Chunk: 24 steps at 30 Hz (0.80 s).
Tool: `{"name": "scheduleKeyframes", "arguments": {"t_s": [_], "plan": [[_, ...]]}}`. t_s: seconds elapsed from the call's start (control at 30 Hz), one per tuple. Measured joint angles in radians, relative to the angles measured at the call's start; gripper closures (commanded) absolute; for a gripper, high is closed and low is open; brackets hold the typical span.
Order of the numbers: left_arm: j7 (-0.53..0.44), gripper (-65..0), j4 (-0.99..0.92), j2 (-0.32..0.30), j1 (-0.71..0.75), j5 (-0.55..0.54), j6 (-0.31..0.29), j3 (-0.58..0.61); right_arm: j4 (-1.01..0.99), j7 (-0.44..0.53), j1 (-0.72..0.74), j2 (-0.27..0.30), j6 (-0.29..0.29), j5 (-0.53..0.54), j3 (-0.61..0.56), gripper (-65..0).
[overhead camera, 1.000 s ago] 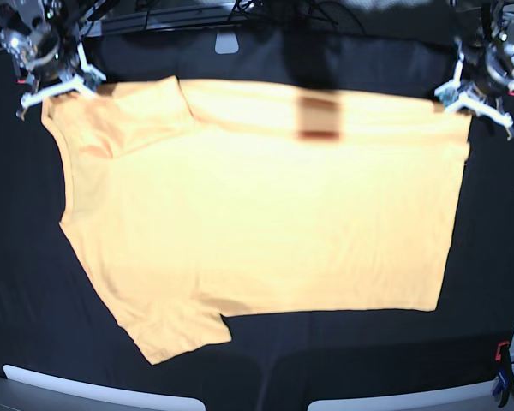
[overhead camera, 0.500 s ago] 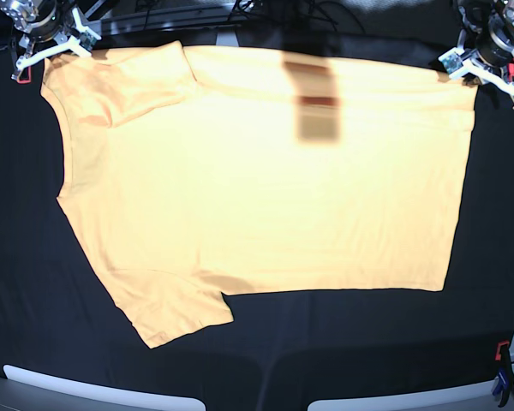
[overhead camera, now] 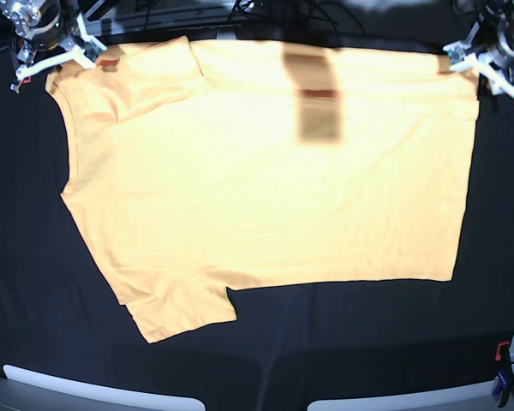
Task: Layout the t-shirt on the table in an organized manner, then fold the t-shirt properly
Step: 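Release the shoulders and move both grippers to the shirt's side edges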
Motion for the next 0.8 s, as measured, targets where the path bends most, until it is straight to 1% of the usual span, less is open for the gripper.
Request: {"name": "scheduleKeyframes", "arguments": {"t_s": [0.07,0.1,0.13,0.2,0.27,0.37,0.43,0.47,0.5,0.53,0.57,0.63,0.73,0.8], "plan": [[-0.005,-28.1,0.015,-0.032,-0.003,0.0,0.005,-0.005,0.016,0.0,0.0,0.0,-0.034,0.011,0.003,-13.5],[-0.013,-28.1,0.015,-0.033,-0.003,-0.011,0.014,-0.02,0.018,0.003,0.008,-0.001,-0.048,0.039,0.01,-13.5],[-0.034,-28.1,0.014,-0.025,-0.01,-0.043,0.027,-0.038,0.019,0.003,0.025,-0.001,-0.049,0.071,0.013,-13.5],[-0.09,-28.1,0.014,0.002,-0.043,-0.12,0.032,-0.091,0.019,0.001,0.075,-0.011,-0.051,0.159,0.024,-13.5],[-0.14,-28.1,0.014,0.05,-0.093,-0.208,0.037,-0.158,0.019,0.0,0.143,-0.029,-0.053,0.22,0.037,-13.5],[-0.214,-28.1,-0.009,0.15,-0.174,-0.345,0.032,-0.246,0.018,0.0,0.242,-0.064,-0.055,0.293,0.047,-14.0],[-0.227,-28.1,-0.048,0.225,-0.239,-0.416,0.032,-0.283,-0.001,0.003,0.307,-0.092,-0.047,0.336,0.046,-18.7],[-0.229,-28.1,-0.078,0.257,-0.276,-0.452,0.028,-0.295,-0.023,0.005,0.343,-0.108,-0.04,0.343,0.045,-22.0],[-0.237,-28.1,-0.112,0.286,-0.317,-0.474,0.021,-0.303,-0.049,0.003,0.38,-0.123,-0.016,0.348,0.045,-24.8],[-0.245,-28.1,-0.148,0.312,-0.36,-0.496,0.011,-0.306,-0.076,0.004,0.417,-0.136,-0.009,0.365,0.045,-26.7],[-0.249,-28.1,-0.188,0.337,-0.404,-0.525,0.001,-0.309,-0.101,0.011,0.453,-0.151,0.01,0.378,0.046,-27.2],[-0.249,-28.1,-0.272,0.392,-0.489,-0.579,-0.021,-0.309,-0.146,0.031,0.52,-0.179,0.029,0.419,0.045,-27.2],[-0.248,-28.1,-0.417,0.471,-0.613,-0.623,-0.03,-0.306,-0.218,0.035,0.63,-0.212,0.036,0.475,0.043,-27.2],[-0.246,-28.1,-0.518,0.504,-0.695,-0.654,-0.05,-0.306,-0.264,0.037,0.693,-0.227,0.037,0.509,0.044,-27.2]]}}
